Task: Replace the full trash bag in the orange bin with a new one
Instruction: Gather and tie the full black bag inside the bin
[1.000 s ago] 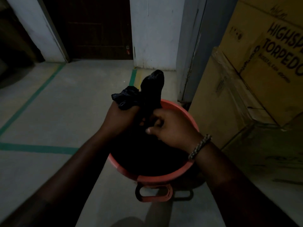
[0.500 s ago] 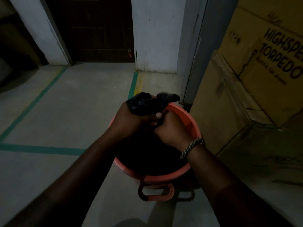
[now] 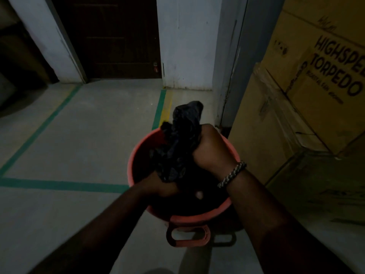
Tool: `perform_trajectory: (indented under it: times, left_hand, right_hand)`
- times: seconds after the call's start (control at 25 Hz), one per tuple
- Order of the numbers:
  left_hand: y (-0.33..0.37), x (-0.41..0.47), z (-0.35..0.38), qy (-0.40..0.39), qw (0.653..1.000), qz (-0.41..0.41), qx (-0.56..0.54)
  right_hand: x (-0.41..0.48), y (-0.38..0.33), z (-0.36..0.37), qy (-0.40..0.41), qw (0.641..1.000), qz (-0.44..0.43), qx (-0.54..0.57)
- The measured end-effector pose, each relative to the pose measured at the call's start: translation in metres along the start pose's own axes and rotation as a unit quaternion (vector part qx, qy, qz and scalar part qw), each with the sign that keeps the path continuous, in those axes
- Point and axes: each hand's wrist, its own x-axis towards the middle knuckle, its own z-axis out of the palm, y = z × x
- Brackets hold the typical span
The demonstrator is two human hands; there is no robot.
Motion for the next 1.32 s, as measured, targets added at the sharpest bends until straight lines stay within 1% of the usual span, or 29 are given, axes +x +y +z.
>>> perform_trajectory:
  times: [0.04,0.08,0.12,0.16,0.2,0.24,0.28,0.4,0.44,0.48,0.52,0.56,0.6,0.64,0.68,0.72,0.76,0.8,0.84,0.88,0.96,1.0,1.04,1.12,1.2,1.24,1.28,1.32]
  left_hand:
    - [0.002,0.001,0.009,0.033,0.998,0.022,0.043]
    - [0.010,0.000,0.016,0.092,0.994,0.048,0.044]
    - [0.029,0.002,0.019,0.177,0.981,0.074,-0.034]
    - [0.043,0.005,0.017,0.264,0.952,0.123,-0.089]
    - [0.063,0.000,0.011,0.269,0.945,0.132,-0.132]
    - [0.068,0.000,0.007,0.272,0.937,0.144,-0.164]
    - [0.066,0.000,0.005,0.257,0.935,0.145,-0.199]
    - [0.061,-0.001,0.005,0.246,0.923,0.061,-0.288]
    - [0.061,-0.002,0.005,0.244,0.918,0.050,-0.308]
    - [0.062,-0.002,0.004,0.243,0.911,0.044,-0.331]
    - [0.062,-0.001,0.002,0.251,0.901,0.042,-0.353]
    - [0.063,0.000,-0.001,0.265,0.890,0.034,-0.370]
    - [0.062,0.001,-0.004,0.287,0.879,0.030,-0.379]
    - [0.066,-0.002,-0.009,0.309,0.866,0.030,-0.391]
    - [0.068,-0.003,-0.014,0.327,0.856,0.028,-0.400]
    - [0.072,-0.006,-0.019,0.336,0.851,0.018,-0.402]
    - [0.072,-0.005,-0.021,0.344,0.852,0.008,-0.395]
    - [0.071,-0.004,-0.024,0.341,0.856,0.001,-0.388]
    - [0.068,-0.001,-0.024,0.339,0.863,0.000,-0.375]
    - [0.067,0.000,-0.022,0.336,0.868,0.012,-0.366]
    - [0.065,0.002,-0.014,0.319,0.873,0.042,-0.366]
    - [0.062,0.003,-0.011,0.306,0.878,0.057,-0.363]
    - [0.064,0.000,-0.009,0.289,0.885,0.071,-0.358]
    - [0.064,-0.001,-0.008,0.242,0.902,0.098,-0.344]
    - [0.063,-0.003,-0.007,0.147,0.919,0.138,-0.338]
    - [0.063,-0.004,-0.005,0.106,0.918,0.166,-0.343]
    - [0.064,-0.007,-0.003,0.093,0.916,0.163,-0.355]
    - [0.067,-0.008,-0.001,0.100,0.903,0.156,-0.389]
  right_hand:
    - [-0.002,-0.002,0.002,-0.013,1.000,0.015,0.017]
    - [-0.003,-0.005,0.004,-0.027,0.996,0.047,0.068]
    - [-0.001,-0.008,0.005,-0.041,0.983,0.079,0.159]
    - [0.001,-0.013,0.007,-0.046,0.955,0.115,0.268]
    - [0.004,-0.011,0.008,-0.045,0.914,0.146,0.376]
    - [0.006,-0.010,0.007,-0.039,0.874,0.167,0.454]
    - [0.009,-0.008,0.006,-0.037,0.848,0.176,0.498]
    - [0.016,0.001,-0.008,-0.048,0.805,0.169,0.567]
    - [0.018,0.006,-0.016,-0.039,0.795,0.160,0.584]
    - [0.020,0.013,-0.023,-0.018,0.798,0.154,0.583]
    - [0.024,0.023,-0.030,0.017,0.814,0.161,0.558]
    - [0.027,0.034,-0.035,0.053,0.846,0.177,0.500]
    - [0.027,0.047,-0.039,0.077,0.891,0.196,0.403]
    - [0.028,0.061,-0.041,0.078,0.942,0.198,0.258]
    - [0.025,0.069,-0.042,0.039,0.977,0.178,0.109]
    - [0.021,0.074,-0.038,-0.032,0.989,0.146,0.011]
    - [0.016,0.076,-0.031,-0.106,0.987,0.116,-0.036]
    - [0.012,0.078,-0.024,-0.153,0.983,0.097,-0.036]
    - [0.009,0.076,-0.017,-0.163,0.983,0.082,-0.024]
    - [0.007,0.073,-0.010,-0.142,0.988,0.059,-0.023]
    - [0.008,0.066,-0.001,-0.056,0.996,0.013,-0.063]
    - [0.008,0.062,0.000,-0.017,0.998,0.003,-0.066]
    - [0.009,0.058,0.001,0.013,0.998,0.003,-0.054]
    - [0.007,0.049,0.000,0.037,0.999,0.008,0.000]
    - [0.002,0.041,0.002,0.024,1.000,-0.005,0.008]
    - [-0.001,0.037,0.004,0.013,1.000,-0.007,0.005]
    - [-0.003,0.033,0.006,-0.001,1.000,-0.001,0.007]
    - [-0.005,0.031,0.007,-0.024,1.000,0.004,0.011]
